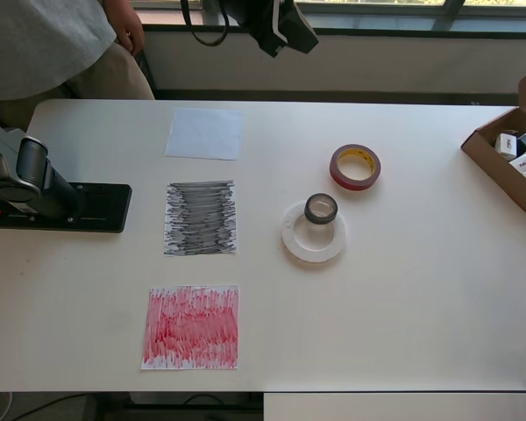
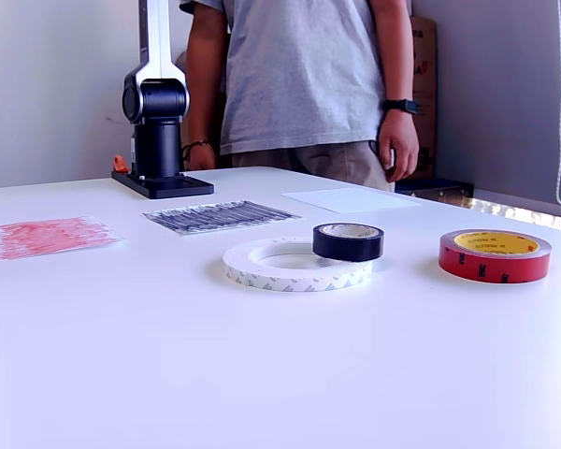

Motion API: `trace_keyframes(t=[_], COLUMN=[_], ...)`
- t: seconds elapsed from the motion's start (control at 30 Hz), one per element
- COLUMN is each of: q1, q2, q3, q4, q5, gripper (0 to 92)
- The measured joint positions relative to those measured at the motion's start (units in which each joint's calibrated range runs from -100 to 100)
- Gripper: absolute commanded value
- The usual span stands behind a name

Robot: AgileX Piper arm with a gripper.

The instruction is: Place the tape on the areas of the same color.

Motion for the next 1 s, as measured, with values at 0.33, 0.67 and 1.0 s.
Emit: trace_keyframes(t=[0.33,0.67,1.0], q1=[-0.09,-4.24,-7.34], q2=[13.97,23.64,28.37], q3=[-0.3,-1.33,-1.47], q4=[13.67,10.87,9.19], q5=[11.38,18.22,21.75], gripper=[0.6,0.6,6.5])
